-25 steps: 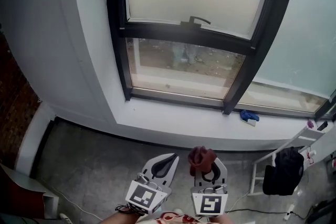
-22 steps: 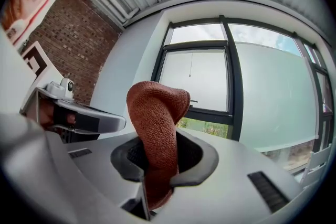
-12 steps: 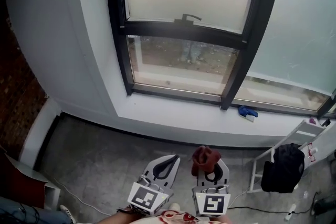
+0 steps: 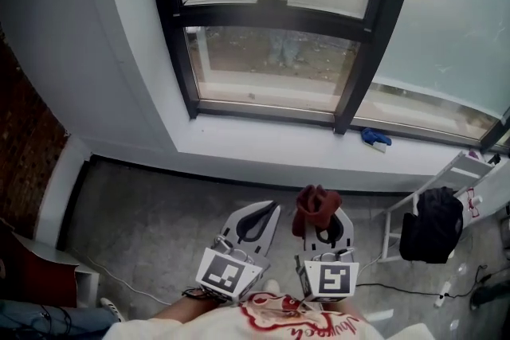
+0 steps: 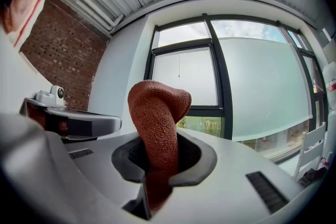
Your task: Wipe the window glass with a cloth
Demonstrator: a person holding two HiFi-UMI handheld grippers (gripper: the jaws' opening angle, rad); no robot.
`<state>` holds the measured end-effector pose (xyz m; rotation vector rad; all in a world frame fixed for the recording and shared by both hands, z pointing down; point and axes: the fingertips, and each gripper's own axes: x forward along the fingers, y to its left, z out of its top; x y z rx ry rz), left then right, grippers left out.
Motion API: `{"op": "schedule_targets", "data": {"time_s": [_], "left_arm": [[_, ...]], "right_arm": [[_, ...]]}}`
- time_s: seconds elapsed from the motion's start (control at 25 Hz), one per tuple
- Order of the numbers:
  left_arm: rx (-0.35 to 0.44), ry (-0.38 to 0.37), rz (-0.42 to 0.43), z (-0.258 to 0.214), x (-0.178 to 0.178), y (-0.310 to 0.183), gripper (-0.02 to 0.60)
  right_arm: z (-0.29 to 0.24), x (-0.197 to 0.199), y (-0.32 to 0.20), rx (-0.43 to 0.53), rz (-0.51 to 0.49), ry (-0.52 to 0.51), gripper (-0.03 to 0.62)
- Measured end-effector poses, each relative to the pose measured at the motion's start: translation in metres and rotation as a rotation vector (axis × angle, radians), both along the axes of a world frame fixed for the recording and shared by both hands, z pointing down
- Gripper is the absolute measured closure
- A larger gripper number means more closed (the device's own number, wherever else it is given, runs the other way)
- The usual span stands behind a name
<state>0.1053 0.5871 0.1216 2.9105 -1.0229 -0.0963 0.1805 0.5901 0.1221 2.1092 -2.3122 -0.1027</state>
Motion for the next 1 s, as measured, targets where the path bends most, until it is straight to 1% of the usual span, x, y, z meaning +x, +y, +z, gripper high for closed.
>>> {"op": "schedule_targets", "data": {"time_s": [0.12, 0.32, 0.64, 1.0], "left_arm": [[-0.011, 0.010, -0.012, -0.002, -0.004, -0.001, 0.560], [-0.016, 0.013, -0.024, 0.001, -0.006, -0.002, 0.560], [-0.008, 0.027, -0.018, -0.003, -0.007, 0.004, 0.560], [-0.008, 0.029, -0.018, -0.006, -0.011, 0.013, 0.560]], "right_arm": [[-0.005, -0.005, 0.000, 0.021, -0.003, -0.006, 0.517], [-0.006, -0.008, 0.002, 0.023, -0.004, 0.004, 0.517], [-0.009, -0.010, 0.009, 0.027, -0.002, 0.012, 0.517], [-0.009, -0.013, 0.018, 0.022, 0.000, -0.009, 0.517]]}}
